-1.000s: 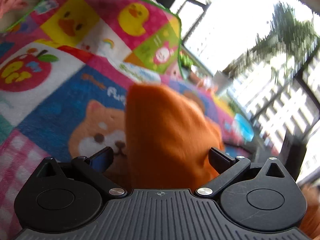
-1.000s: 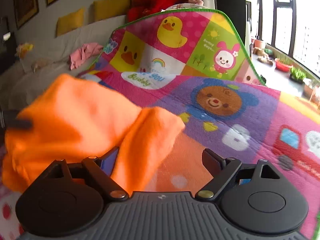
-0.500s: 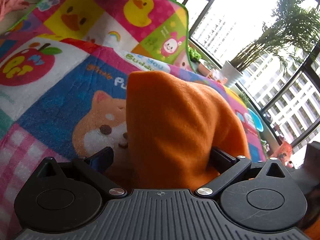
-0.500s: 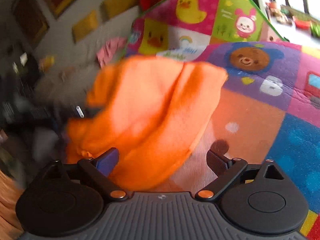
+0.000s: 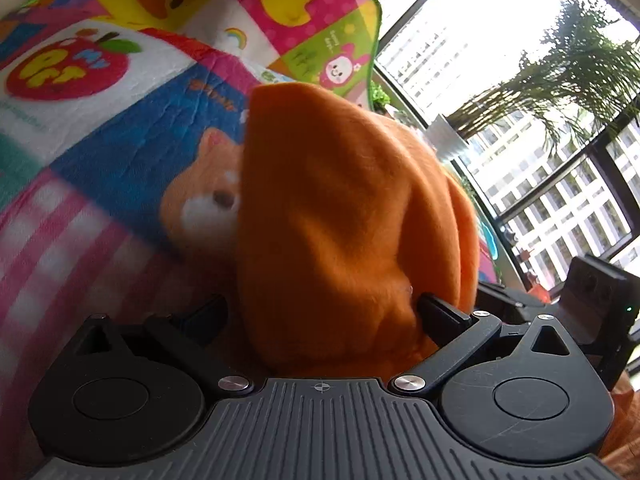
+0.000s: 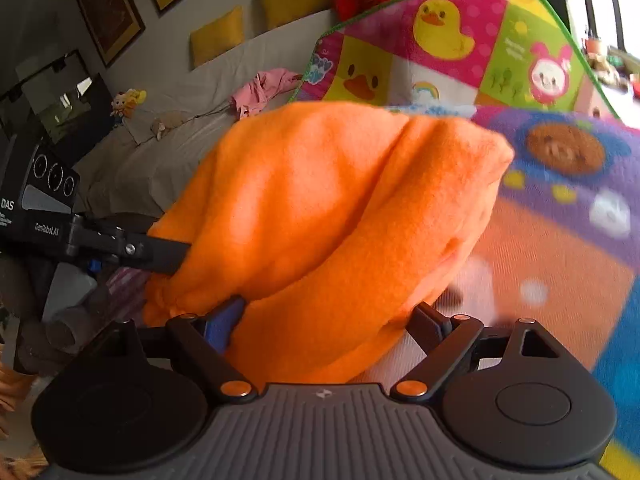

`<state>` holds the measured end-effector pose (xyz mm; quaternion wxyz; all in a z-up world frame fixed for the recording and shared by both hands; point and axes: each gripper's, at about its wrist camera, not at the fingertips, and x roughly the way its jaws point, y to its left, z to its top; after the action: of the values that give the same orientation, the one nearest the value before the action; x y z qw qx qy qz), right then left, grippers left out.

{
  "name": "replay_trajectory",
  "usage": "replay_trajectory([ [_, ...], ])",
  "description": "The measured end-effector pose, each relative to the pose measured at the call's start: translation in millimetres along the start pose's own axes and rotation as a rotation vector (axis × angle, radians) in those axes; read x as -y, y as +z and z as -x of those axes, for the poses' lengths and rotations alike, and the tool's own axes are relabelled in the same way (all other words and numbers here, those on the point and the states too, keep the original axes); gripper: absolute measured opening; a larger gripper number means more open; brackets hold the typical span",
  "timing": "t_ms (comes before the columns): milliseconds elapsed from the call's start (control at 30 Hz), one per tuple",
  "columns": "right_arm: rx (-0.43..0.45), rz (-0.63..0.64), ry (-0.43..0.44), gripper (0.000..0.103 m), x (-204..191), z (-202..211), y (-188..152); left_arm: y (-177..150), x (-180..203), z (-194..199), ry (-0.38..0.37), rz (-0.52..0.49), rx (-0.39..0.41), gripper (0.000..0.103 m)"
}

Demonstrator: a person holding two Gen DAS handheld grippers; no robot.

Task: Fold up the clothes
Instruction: 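Tuck the orange fabric edge under with the right tool while the left tool holds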

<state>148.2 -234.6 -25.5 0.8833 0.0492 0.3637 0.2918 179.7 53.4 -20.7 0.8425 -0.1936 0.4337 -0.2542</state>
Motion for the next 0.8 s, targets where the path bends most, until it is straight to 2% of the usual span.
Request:
replay_trajectory([
  [167,0.042,0.107,-0.081,0.085,2,-24,31,42,0,-25,0.074,-0.102,0.073,0.103],
  [300,0.104,0.15,-0.179,0.084,11,-44,54,81,-8,-47,0.134,-0.104,0.131,0.103],
  [400,0.131,0.133,-0.22,0.084,22,-55,64,97,-7,-56,0.175,-0.112,0.154,0.103],
  [667,0.154,0.113,-0.225,0.084,29,-48,59,93,-2,-39,0.217,-0.136,0.158,0.103],
  [800,0.173,0.086,-0.174,0.086,31,-34,56,81,-5,-25,0.24,-0.149,0.152,0.103],
])
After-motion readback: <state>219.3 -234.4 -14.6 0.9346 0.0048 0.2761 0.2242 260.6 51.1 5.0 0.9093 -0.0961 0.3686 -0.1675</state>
